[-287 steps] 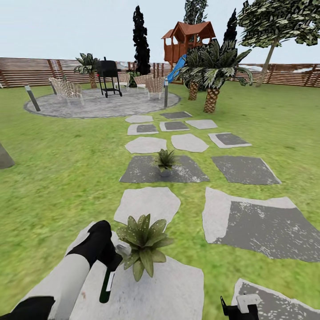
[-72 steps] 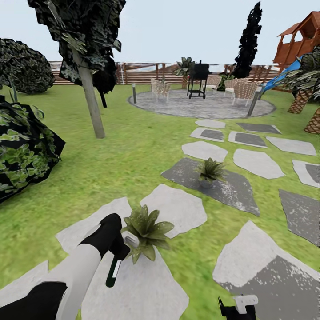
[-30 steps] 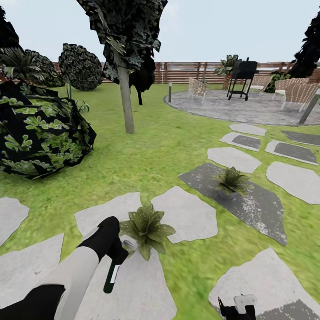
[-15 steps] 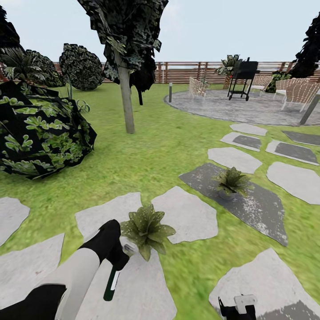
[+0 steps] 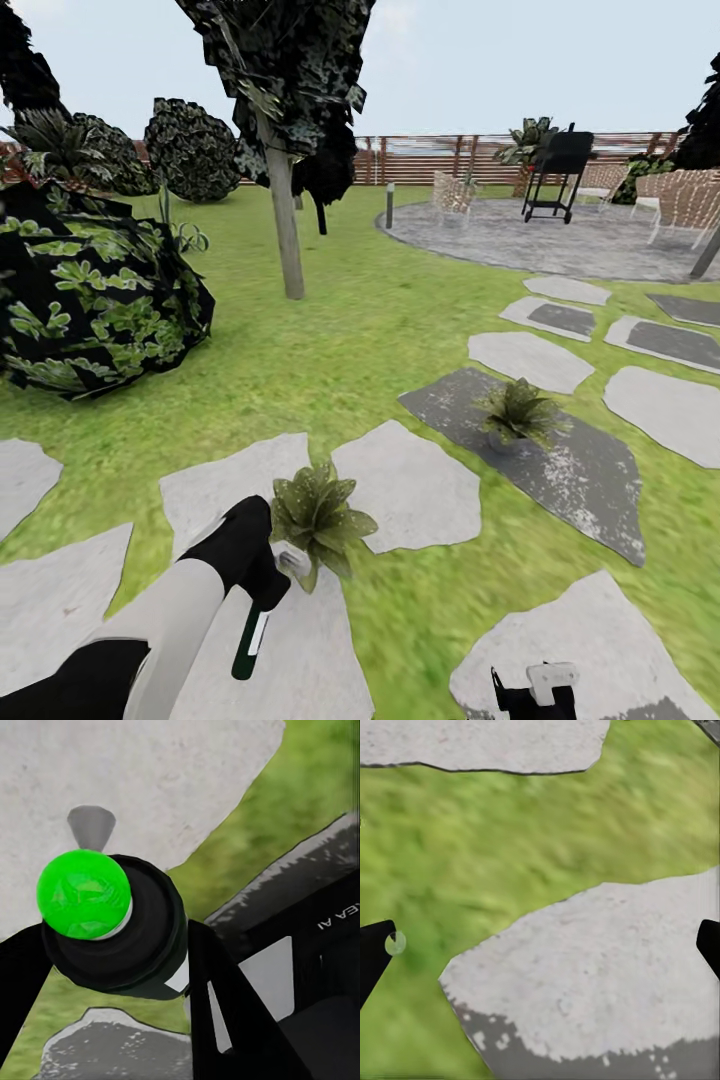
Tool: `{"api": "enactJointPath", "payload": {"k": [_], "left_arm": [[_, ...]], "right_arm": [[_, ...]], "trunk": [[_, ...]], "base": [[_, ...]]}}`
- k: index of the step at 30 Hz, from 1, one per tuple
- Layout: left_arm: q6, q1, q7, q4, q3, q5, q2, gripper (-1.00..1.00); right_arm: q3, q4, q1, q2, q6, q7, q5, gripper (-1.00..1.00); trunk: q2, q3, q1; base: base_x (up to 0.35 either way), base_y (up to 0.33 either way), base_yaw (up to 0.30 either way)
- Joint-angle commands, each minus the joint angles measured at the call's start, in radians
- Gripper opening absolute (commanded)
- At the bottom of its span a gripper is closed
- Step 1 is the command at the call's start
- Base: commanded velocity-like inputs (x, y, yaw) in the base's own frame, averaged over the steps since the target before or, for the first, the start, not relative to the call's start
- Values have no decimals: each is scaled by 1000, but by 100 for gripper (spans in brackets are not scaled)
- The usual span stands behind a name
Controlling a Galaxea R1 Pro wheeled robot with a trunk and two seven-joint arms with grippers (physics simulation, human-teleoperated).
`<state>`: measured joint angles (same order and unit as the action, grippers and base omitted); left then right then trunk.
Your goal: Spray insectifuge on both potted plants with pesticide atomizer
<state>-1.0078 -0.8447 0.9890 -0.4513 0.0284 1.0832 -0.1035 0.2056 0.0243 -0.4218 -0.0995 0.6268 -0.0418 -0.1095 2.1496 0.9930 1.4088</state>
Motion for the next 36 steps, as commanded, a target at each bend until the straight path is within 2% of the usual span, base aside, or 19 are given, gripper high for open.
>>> {"api": "enactJointPath", "payload": {"k": [1, 12, 16, 23, 36], "left_arm": [[-5, -1, 10, -1, 4, 10, -1, -100], [-5, 1, 10, 0, 4, 12, 4, -100], [-4, 22, 9, 0, 3, 11, 1, -100], [-3, 36, 10, 1, 2, 7, -8, -100], [-3, 36, 10, 0, 2, 10, -7, -100]], "right_arm": [[9, 0, 0, 0, 2, -1, -10, 100], [9, 0, 0, 1, 2, -1, -9, 100], [9, 0, 0, 1, 2, -1, -9, 100], [9, 0, 0, 0, 2, -1, -9, 100], [9, 0, 0, 1, 2, -1, -9, 100]], "trunk": [[0, 1, 0], [0, 1, 0], [0, 1, 0], [0, 1, 0], [0, 1, 0]], "base": [[-160, -255, 266], [-73, -50, 275], [-1, 0, 235], [30, -36, 28], [87, -228, 0]]}}
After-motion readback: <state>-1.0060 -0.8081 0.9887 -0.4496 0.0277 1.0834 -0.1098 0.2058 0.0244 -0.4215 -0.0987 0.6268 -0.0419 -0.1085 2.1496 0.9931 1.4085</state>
